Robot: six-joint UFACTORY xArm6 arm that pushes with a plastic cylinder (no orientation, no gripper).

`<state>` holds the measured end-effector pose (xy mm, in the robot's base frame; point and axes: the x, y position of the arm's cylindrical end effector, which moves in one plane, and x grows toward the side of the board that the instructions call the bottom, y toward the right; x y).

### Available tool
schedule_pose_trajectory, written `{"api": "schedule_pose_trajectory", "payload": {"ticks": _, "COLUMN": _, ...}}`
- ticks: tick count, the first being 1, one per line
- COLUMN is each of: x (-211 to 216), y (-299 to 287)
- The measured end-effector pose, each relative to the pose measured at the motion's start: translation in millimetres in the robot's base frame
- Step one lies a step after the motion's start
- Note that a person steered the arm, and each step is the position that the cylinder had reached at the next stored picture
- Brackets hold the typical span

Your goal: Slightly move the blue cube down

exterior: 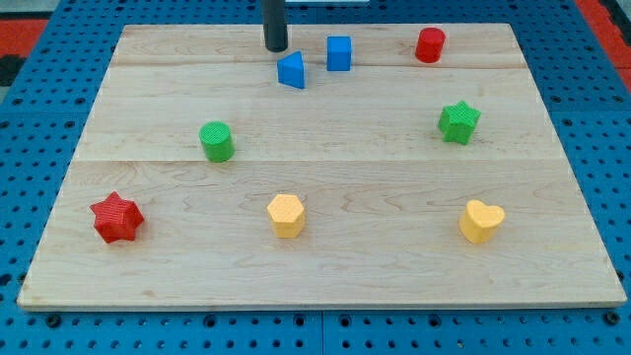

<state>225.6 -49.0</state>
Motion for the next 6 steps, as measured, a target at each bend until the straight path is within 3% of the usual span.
{"api": "schedule_pose_trajectory", "payload": {"ticks": 1, "x": 5.5, "y": 58.1}}
{"api": "schedule_pose_trajectory", "payload": {"ticks": 2, "x": 30.5, "y": 60.8}}
{"api": "schedule_pose_trajectory", "payload": {"ticks": 4, "x": -7.8, "y": 22.8}}
{"api": "schedule_pose_trajectory", "payload": {"ticks": 6, "x": 33.6, "y": 23.7}}
